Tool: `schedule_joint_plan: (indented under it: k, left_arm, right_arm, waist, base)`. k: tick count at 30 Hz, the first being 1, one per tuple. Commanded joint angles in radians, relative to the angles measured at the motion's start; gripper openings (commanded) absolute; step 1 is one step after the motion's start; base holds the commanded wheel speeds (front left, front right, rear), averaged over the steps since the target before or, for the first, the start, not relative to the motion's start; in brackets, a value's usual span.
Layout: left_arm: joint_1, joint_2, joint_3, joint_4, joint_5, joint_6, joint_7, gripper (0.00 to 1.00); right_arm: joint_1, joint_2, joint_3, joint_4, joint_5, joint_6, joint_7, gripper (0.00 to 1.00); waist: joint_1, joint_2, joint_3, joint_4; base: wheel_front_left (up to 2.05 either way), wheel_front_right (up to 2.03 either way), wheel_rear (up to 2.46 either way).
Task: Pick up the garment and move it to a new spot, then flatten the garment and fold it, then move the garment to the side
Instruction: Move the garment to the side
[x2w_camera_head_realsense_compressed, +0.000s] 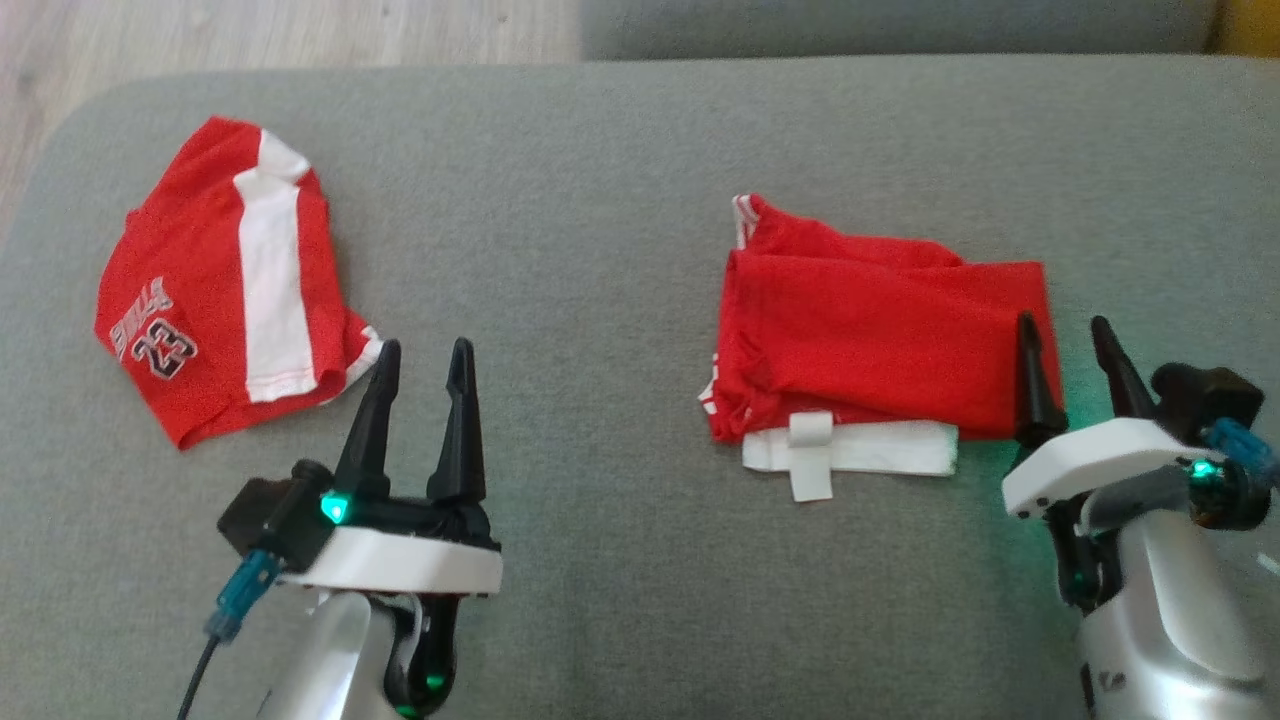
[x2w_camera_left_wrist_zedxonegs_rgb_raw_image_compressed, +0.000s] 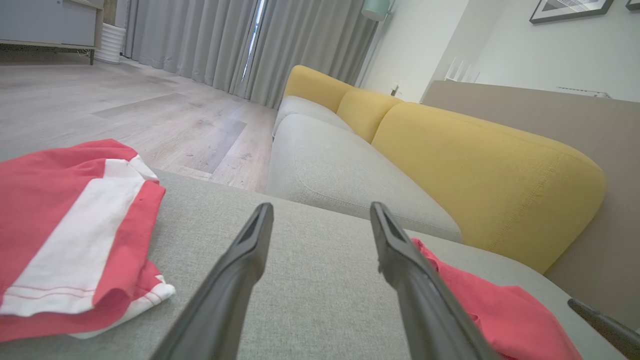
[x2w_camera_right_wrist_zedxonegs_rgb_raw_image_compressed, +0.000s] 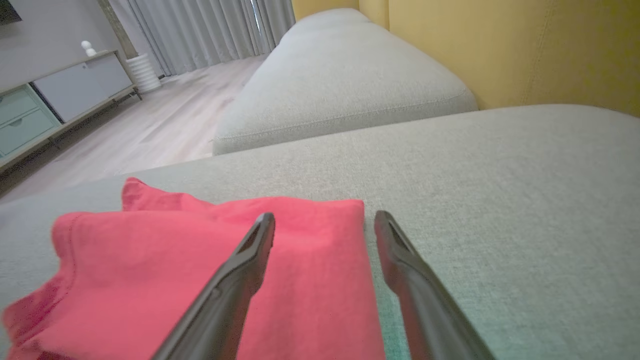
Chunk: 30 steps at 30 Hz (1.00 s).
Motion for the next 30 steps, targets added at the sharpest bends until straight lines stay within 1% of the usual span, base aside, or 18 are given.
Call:
schedule_joint_plan:
  k: [1,5,8,11,14,15,16,21,26,28,30]
  left_arm:
    - [-0.042,0.002,0.025,-0.035,-0.004,-0.003,-0.006,1.0]
    - [-0.055,0.002,0.011,-0.037,-0.01,-0.001,-0.006,1.0]
    - [-0.063,0.002,0.007,-0.037,-0.012,0.0,-0.006,1.0]
    - [-0.069,0.002,0.006,-0.037,-0.013,0.0,-0.006,1.0]
    - [-0.073,0.002,0.007,-0.038,-0.013,0.001,-0.006,1.0]
    - [-0.074,0.002,0.006,-0.037,-0.013,0.001,-0.006,1.0]
    - [-0.075,0.002,0.006,-0.036,-0.012,0.001,-0.006,1.0]
    - [-0.076,0.002,0.004,-0.031,-0.003,0.001,-0.006,1.0]
    - [-0.075,0.002,0.006,-0.031,0.008,-0.001,-0.006,1.0]
    - [-0.08,0.002,0.001,-0.034,0.011,-0.001,-0.006,1.0]
    - [-0.089,0.002,-0.009,-0.038,0.013,-0.002,-0.006,1.0]
  right_arm:
    - [-0.043,-0.003,0.011,-0.009,-0.006,-0.001,0.002,1.0]
    - [-0.093,-0.003,-0.053,0.095,-0.039,-0.001,0.003,1.0]
    - [-0.122,-0.003,-0.081,0.171,-0.063,-0.001,-0.002,1.0]
    - [-0.148,-0.003,-0.084,0.244,-0.073,-0.001,-0.008,1.0]
    - [-0.17,-0.003,-0.057,0.304,-0.066,-0.001,-0.014,1.0]
    - [-0.178,-0.003,-0.043,0.317,-0.061,-0.001,-0.019,0.44]
    - [-0.185,-0.003,-0.029,0.327,-0.062,-0.001,-0.028,0.0]
    - [-0.214,-0.003,-0.001,0.336,-0.116,-0.001,-0.071,0.0]
    - [-0.237,-0.004,0.027,0.29,-0.204,-0.001,-0.085,0.0]
    - [-0.245,-0.018,0.044,0.266,-0.228,-0.001,-0.08,0.0]
    - [-0.252,-0.051,0.064,0.243,-0.242,-0.001,-0.07,0.0]
  waist:
    - [-0.0001,0.0,0.021,0.018]
    - [-0.0001,0.0,0.046,0.039]
    - [-0.0001,0.0,0.061,0.048]
    - [-0.0001,0.0,0.07,0.051]
    - [-0.0001,0.0,0.077,0.047]
    - [-0.0001,0.0,0.078,0.045]
    - [-0.0001,0.0,0.078,0.041]
    - [-0.0001,0.0,0.065,0.006]
    - [-0.0001,0.0,0.045,-0.05]
    - [-0.0001,0.0,0.042,-0.073]
    - [-0.0001,0.0,0.042,-0.092]
  base:
    - [0.0,0.0,0.0]
    - [0.0,0.0,0.0]
    - [0.0,0.0,0.0]
    - [0.0,0.0,0.0]
    - [0.0,0.0,0.0]
    - [0.0,0.0,0.0]
    - [0.0,0.0,0.0]
    - [0.0,0.0,0.0]
    - [0.0,0.0,0.0]
    - [0.0,0.0,0.0]
    - [0.0,0.0,0.0]
